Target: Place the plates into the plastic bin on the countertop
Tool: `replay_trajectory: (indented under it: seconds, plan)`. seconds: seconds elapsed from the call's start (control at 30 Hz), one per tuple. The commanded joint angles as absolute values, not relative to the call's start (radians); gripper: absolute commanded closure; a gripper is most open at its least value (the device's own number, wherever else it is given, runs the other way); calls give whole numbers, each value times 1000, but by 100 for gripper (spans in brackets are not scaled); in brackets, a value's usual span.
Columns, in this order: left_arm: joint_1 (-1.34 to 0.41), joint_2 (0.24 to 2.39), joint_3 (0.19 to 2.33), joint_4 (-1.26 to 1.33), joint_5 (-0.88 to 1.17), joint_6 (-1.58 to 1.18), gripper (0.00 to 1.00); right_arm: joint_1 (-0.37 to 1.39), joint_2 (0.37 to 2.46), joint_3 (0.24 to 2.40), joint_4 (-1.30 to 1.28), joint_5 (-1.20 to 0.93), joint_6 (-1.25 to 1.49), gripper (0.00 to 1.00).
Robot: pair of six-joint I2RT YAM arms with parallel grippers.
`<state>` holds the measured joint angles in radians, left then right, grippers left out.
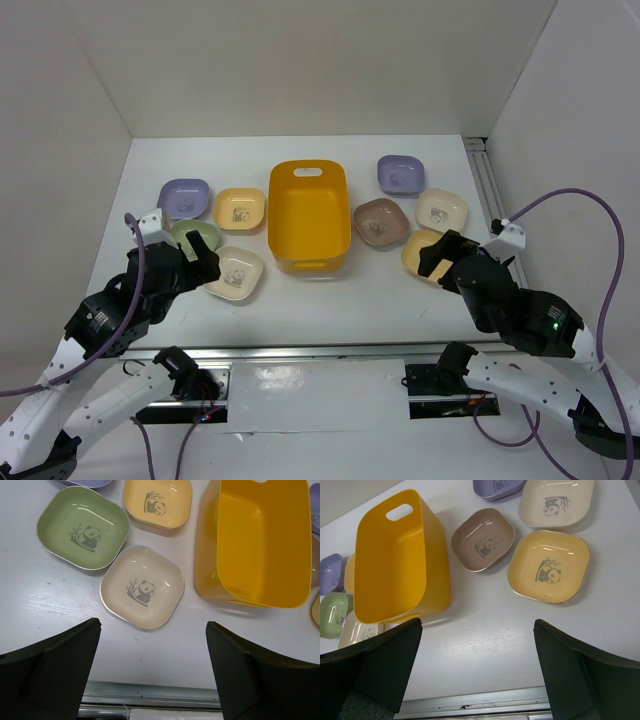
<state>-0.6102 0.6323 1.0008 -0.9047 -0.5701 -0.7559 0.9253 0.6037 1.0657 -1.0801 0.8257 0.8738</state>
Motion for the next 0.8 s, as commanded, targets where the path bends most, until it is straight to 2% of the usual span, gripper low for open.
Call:
replay_trajectory:
  seconds: [0.0,0.13,0.23,0.33,0.5,0.57,0.6,0.63,0.67,0.73,0.77]
  plan:
    - [-607,623,1000,-861,-565,-727,0,933,604,1062,-1092,877,905,0]
    - [-607,623,1000,-861,-555,-718,0,933,586,1014,-1020,867,916,0]
    - [-607,623,1000,-851,-546,-718,0,933,618,959,-1011,926,1024,0]
    - [-607,623,991,-851,-537,-709,0,933,754,959,-1075,972,1184,0]
    - [-607,623,991,-842,-528,-699,0,923,984,891,-997,1115,1250,0]
    - [-607,623,991,-842,-519,-699,0,861,1031,872,-933,1115,1199,0]
    - [-607,614,991,-842,-518,-699,0,815,1048,833,-758,1077,1122,0]
    - [-607,614,991,-833,-509,-689,0,746,1075,812,-651,917,932,0]
    - [-607,614,991,-833,-509,-689,0,571,1086,787,-555,803,869,0]
    - [-607,614,991,-833,-509,-680,0,450,1086,721,-405,662,800,1]
    - [-607,614,991,-824,-509,-680,0,431,1071,710,-369,661,790,1]
